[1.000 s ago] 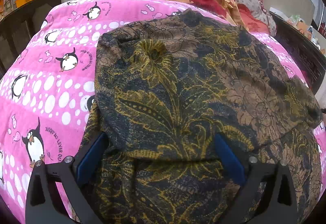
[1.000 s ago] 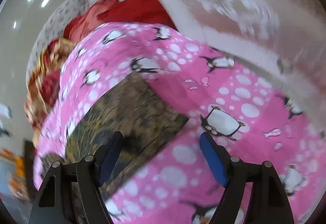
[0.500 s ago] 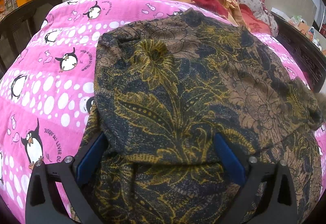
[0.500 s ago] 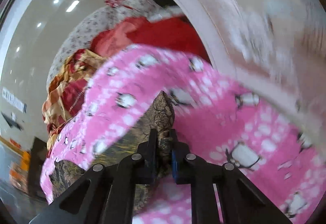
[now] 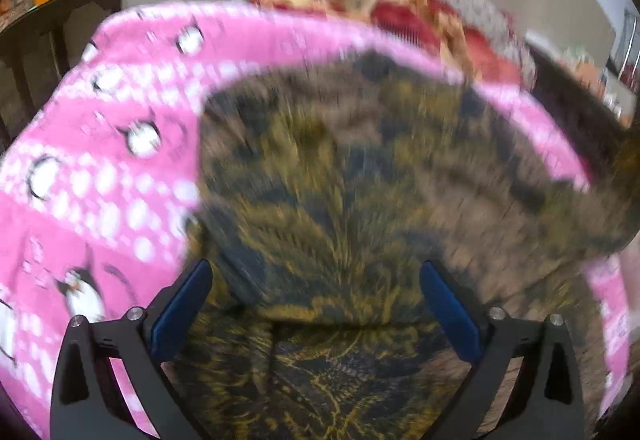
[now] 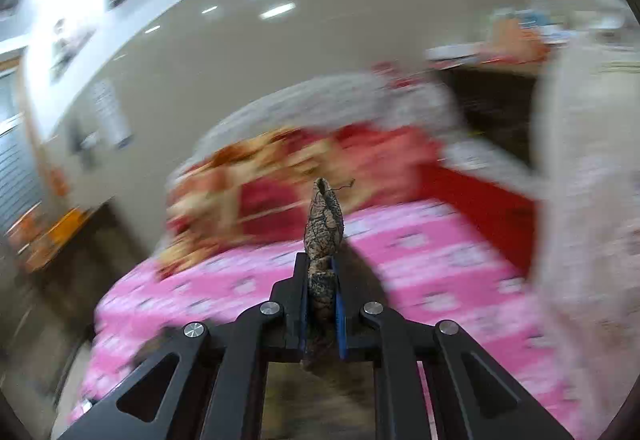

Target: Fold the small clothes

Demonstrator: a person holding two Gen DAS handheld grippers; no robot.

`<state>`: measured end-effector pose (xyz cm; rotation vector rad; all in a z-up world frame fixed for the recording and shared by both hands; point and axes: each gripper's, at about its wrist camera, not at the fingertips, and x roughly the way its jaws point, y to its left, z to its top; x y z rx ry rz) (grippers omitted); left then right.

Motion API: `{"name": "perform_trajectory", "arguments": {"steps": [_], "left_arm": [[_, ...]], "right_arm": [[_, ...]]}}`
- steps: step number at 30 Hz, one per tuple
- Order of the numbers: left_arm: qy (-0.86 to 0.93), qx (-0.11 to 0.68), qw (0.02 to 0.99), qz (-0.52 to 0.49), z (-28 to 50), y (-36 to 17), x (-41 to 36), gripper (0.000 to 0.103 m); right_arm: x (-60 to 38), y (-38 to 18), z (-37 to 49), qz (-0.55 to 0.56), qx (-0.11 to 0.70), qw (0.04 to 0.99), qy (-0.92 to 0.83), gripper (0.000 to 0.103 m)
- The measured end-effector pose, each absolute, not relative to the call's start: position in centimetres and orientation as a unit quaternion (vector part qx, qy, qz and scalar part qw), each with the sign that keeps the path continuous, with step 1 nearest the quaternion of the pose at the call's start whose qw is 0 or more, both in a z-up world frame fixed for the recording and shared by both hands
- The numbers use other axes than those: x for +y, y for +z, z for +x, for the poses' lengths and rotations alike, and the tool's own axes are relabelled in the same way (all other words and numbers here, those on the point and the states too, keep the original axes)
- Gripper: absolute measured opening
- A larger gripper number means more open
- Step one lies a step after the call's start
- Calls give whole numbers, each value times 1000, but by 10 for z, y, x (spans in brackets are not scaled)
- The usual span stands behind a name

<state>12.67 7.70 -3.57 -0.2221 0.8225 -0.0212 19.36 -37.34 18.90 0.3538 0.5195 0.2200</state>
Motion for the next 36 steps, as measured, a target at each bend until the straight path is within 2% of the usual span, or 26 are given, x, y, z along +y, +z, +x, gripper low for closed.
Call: {"name": "perform_trajectory", "arguments": {"steps": [4,7,12,14,15,17,20,25,27,32,35,36], "left_arm": [[-14,369,920,-133,126,-2,96,103],[-11,373,916,-148,130,7,105,103],[-24,384,908,-167,144,9,108,103],[-47,387,907,-158,151,8,96,103],[-61,387,907,-156,155,8,90,103],[-89,394,902,-151,167,4,75,103],[-128,423,887,-132,190,-14,41,103],[-175,453,862,-144,205,-53,13,102],[-183,445,859,-173,201,-59,17,102],[-272,448,824,-214,186,-58,8,101],[-281,445,831,-180,184,-55,-3,95],[-272,444,834,-180,189,-56,-2,90]], "right_arm": [[-245,124,221,162,314,913,206,12],[-161,45,235,168,378,877,244,12],[-95,-42,220,119,442,857,238,13],[-90,-53,214,91,443,865,219,18],[-92,-55,211,85,445,864,220,35],[-99,-53,200,78,448,861,229,60],[-116,-42,175,28,440,872,213,74],[-138,-50,135,-69,454,872,168,75],[-152,-60,114,-83,428,884,169,76],[-147,-67,103,-115,403,895,155,88],[-150,-68,106,-103,400,897,160,88],[-152,-67,109,-94,400,897,165,88]]}}
